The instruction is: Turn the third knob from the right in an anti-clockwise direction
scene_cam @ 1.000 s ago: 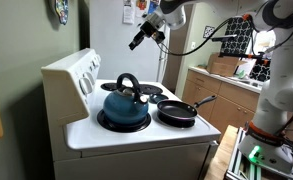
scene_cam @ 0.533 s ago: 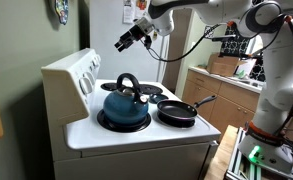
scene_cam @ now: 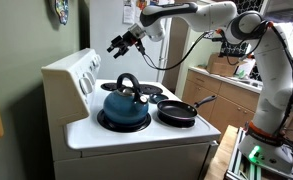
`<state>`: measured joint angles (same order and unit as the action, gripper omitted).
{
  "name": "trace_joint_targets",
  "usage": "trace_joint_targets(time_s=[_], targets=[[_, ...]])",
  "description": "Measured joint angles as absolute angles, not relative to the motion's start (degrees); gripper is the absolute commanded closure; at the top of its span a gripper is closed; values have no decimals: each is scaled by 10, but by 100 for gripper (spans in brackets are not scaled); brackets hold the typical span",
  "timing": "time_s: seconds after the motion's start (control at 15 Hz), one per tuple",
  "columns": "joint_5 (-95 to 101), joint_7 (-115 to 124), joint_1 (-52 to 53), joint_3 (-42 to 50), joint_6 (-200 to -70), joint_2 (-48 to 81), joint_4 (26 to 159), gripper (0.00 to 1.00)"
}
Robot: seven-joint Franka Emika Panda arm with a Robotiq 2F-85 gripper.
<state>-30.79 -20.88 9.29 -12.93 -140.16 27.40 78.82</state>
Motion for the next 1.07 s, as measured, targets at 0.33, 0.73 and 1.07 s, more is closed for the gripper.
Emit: trace_joint_targets(time_s=[0.33,0.73,1.07], targets=[[-301,-203,94,-129,-1402,284,776,0],[-300,-179,86,-152,-1403,305,755,0],[-293,-141,86,-160,-1392,338,716,0]])
